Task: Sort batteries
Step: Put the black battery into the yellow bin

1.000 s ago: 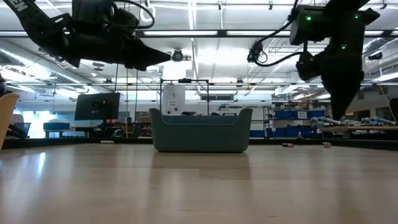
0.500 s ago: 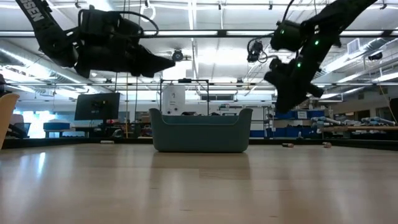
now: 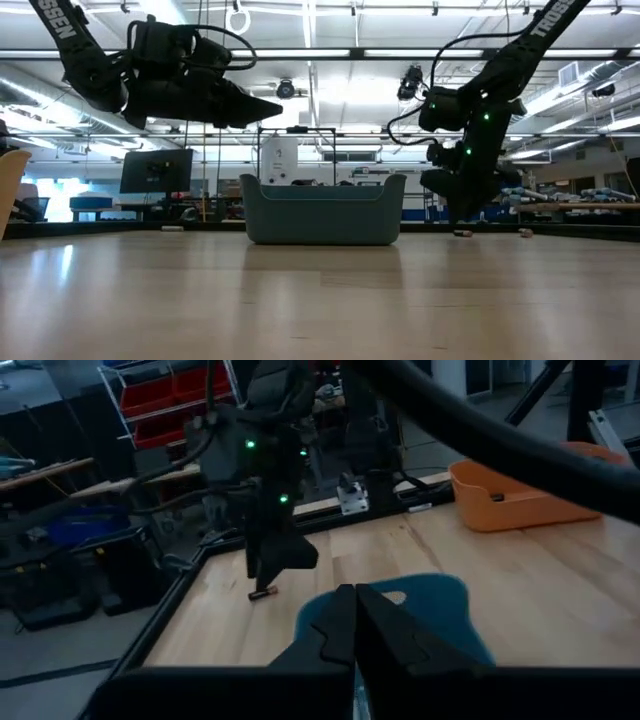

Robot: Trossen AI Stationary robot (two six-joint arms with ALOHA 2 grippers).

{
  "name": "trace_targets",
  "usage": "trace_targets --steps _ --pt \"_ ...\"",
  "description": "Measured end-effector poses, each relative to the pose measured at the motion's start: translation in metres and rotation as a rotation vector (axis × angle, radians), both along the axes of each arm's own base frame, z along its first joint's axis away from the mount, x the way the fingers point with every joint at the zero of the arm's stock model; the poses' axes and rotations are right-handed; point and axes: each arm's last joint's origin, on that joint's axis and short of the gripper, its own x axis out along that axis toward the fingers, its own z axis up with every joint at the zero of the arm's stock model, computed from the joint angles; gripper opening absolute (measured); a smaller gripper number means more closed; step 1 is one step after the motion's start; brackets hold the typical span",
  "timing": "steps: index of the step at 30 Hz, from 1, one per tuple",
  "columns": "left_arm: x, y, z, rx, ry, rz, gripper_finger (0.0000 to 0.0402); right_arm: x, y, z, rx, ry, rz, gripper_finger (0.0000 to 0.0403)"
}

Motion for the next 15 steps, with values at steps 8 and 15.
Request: trace_targets --steps 8,15 --pt "-0.010 0.037 0.004 -0.173 0.046 0.221 0.0005 0.002 0.000 0.010 -0.029 -0.036 0.078 0.0185" --pt "-0.006 0.065 0.014 -0.296 0.275 0.367 0.0004 -0.001 0.001 0.020 -0.040 -0.068 0.116 0.0185"
